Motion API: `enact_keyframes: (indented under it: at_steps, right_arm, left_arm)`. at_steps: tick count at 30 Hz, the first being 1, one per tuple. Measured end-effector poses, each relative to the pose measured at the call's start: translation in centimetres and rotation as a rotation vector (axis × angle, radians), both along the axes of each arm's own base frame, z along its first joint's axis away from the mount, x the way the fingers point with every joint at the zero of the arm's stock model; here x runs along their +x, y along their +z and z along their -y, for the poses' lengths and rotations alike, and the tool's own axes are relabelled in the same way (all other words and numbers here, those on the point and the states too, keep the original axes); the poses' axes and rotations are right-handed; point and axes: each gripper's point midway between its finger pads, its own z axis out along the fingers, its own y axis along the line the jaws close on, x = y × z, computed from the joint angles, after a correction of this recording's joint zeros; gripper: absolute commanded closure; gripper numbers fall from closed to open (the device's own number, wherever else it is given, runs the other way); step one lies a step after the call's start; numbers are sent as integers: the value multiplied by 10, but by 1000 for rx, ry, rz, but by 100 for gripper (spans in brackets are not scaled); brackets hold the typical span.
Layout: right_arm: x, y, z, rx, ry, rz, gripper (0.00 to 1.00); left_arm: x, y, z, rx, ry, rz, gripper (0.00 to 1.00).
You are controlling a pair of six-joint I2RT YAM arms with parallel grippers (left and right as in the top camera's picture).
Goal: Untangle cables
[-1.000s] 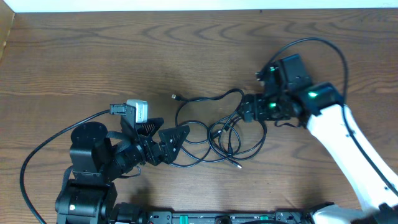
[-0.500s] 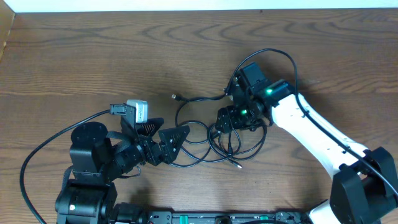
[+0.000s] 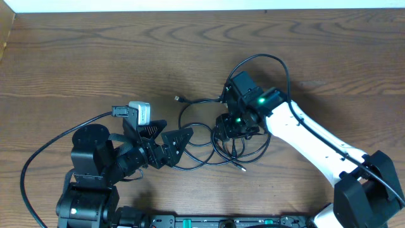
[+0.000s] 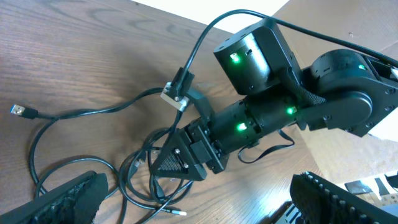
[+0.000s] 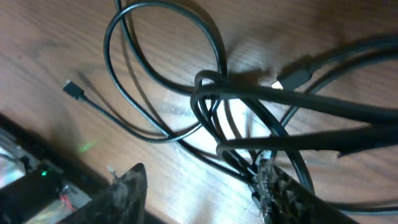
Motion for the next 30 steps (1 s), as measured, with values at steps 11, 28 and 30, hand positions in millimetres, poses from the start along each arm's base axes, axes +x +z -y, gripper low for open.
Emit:
enact_keyframes:
  at_steps: [11,28,30]
  right_arm:
    - [6,-24,-6,-44,-17,-7,70]
    - [19,-56,-1,-124,25,29,85]
    - [24,-57,-5,-109,34,58,86]
  left_arm:
    - [0,0,0,0,0,0,2]
    - [0,0,0,0,0,0,2]
    - [0,0,0,0,0,0,2]
